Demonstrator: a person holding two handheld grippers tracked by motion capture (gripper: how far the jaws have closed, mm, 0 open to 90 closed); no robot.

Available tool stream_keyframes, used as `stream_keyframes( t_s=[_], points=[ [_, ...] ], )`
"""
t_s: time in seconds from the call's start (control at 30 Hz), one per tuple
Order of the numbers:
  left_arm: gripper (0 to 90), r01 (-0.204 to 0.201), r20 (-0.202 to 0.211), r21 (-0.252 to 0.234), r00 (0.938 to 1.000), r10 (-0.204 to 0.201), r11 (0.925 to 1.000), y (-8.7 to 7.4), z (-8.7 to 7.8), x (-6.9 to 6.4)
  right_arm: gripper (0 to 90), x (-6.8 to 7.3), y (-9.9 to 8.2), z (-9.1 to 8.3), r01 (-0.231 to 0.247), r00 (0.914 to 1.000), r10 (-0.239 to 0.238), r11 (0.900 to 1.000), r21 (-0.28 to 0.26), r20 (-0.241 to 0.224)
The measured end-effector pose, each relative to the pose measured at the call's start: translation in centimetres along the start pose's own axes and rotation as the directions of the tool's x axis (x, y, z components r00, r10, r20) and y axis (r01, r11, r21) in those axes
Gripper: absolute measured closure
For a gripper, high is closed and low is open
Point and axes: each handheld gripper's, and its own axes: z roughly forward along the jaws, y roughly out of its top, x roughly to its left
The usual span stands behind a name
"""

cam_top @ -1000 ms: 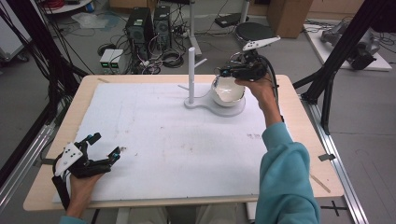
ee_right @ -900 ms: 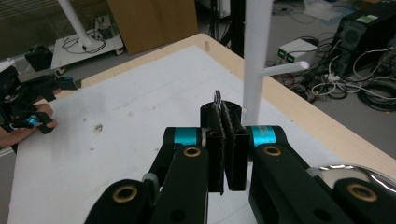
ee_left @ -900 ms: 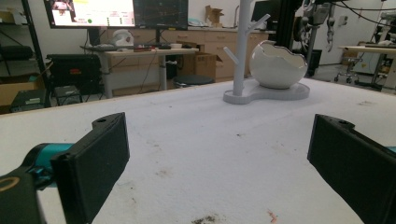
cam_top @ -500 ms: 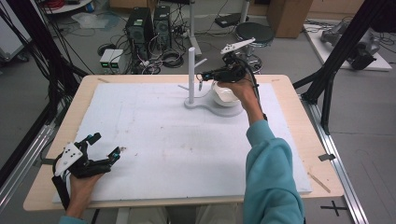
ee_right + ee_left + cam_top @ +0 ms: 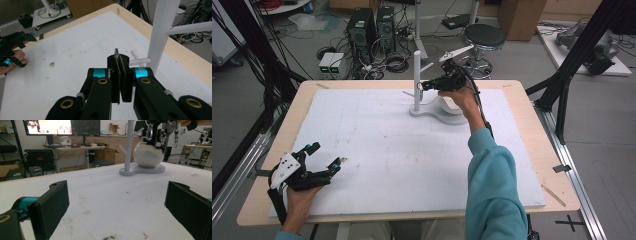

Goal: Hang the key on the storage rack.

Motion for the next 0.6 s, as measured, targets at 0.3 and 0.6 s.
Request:
stream_keyframes(
  t_s=[0.3, 0.6],
  points=[
    [6.0, -0.004, 0.0, 0.002, 1.0, 0.004, 1.0, 0.0, 0.0, 0.0, 89.1, -0.6, -0.3, 1.0, -0.016, 0.9998, 0.016, 0.9997, 0.017, 0.01],
    [6.0, -0.005, 0.0, 0.003, 1.0, 0.005, 1.0, 0.0, 0.0, 0.0, 89.1, -1.1, -0.6, 1.7, -0.023, 0.9996, 0.023, 0.9996, 0.019, 0.019]
  ],
)
